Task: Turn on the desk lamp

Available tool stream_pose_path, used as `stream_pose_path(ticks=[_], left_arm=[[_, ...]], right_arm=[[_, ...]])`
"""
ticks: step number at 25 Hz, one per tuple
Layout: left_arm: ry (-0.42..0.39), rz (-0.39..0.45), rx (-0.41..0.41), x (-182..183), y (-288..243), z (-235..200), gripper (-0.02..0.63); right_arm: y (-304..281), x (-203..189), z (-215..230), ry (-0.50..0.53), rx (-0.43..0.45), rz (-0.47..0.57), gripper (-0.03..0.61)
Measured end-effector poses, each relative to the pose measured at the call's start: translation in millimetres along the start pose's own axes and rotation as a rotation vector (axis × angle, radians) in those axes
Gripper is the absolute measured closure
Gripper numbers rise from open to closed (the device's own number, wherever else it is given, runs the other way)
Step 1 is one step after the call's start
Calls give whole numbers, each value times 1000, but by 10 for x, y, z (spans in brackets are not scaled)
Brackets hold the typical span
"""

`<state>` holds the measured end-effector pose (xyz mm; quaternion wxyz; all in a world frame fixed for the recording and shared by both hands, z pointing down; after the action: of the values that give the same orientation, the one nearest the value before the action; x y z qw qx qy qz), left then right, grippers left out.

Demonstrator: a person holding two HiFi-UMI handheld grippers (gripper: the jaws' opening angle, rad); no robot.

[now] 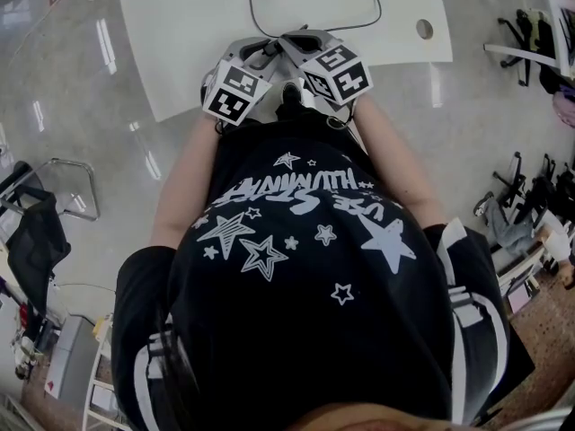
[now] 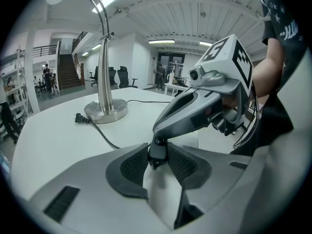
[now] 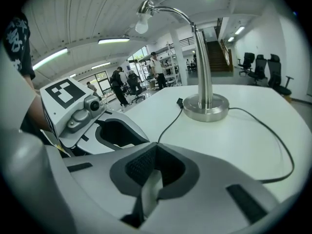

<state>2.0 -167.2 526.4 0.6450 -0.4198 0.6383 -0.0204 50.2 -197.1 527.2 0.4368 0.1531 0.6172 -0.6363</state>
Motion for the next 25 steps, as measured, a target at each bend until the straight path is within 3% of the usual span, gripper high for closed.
stream_pose_path(ticks=[3, 13, 18, 25], left_arm=[[-2, 1, 0, -12, 3, -5, 474], [22, -2, 5, 5, 8, -22, 472], [81, 27, -5, 40, 38, -79, 471], [35, 21, -44, 28, 177, -111, 471]], right_arm=[[-5, -15, 10, -54, 18, 20, 572], [-4, 1, 25, -86, 41, 34, 572], [21, 23, 81, -139, 57, 63, 573], [216, 73, 134, -210, -36, 125, 572]])
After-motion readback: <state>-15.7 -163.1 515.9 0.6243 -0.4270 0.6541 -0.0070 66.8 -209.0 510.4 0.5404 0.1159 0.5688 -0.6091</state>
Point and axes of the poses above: the fingertips, and each gripper's own axes: y backward along the fingers, z to its right, x out of its top, the point moved 4 cm from there along y, backward along the fingers, and after that the axes turned 3 degrees about y, right-handed, at the moved point
